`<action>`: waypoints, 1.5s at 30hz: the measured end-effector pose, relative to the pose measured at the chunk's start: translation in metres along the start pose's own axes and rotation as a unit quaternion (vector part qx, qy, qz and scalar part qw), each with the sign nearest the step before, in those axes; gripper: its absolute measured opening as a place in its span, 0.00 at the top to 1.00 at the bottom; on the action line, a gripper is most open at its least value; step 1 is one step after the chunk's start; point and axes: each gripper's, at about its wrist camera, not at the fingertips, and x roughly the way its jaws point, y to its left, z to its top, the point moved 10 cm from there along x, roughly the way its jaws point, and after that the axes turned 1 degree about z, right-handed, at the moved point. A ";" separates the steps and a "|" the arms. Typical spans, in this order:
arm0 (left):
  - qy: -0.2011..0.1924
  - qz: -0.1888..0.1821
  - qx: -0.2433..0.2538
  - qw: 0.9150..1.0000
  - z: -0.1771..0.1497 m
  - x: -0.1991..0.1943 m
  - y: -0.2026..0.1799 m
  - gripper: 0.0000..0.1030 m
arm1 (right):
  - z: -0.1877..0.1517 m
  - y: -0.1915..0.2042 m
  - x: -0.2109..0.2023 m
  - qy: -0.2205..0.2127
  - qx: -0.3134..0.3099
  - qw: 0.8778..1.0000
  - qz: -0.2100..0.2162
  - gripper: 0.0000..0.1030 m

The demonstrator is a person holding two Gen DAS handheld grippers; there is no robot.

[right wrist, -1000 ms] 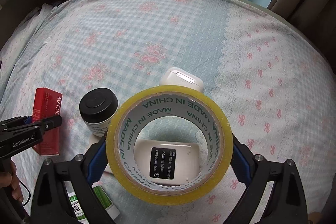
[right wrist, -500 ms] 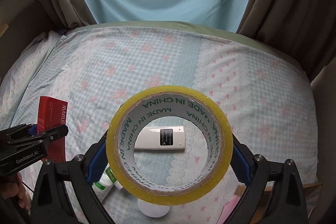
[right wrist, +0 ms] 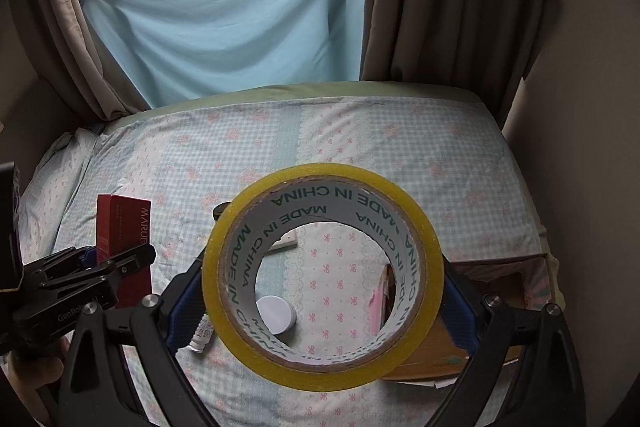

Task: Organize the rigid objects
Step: 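Carry the red box and tape roll with both tools into the cardboard box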

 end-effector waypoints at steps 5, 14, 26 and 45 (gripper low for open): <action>-0.006 -0.006 0.012 1.000 0.000 -0.008 -0.053 0.63 | -0.007 -0.047 -0.024 -0.003 0.016 1.000 -0.011 0.06; 0.019 -0.015 0.020 1.000 -0.014 0.025 -0.159 0.63 | -0.025 -0.157 -0.032 0.011 0.012 1.000 -0.018 0.06; 0.102 -0.017 0.037 0.994 -0.054 0.128 -0.270 0.63 | -0.050 -0.266 0.019 0.053 -0.072 0.996 0.012 0.06; 0.262 0.030 0.149 0.953 -0.136 0.308 -0.292 0.63 | -0.149 -0.286 0.160 0.170 -0.235 0.956 0.050 0.06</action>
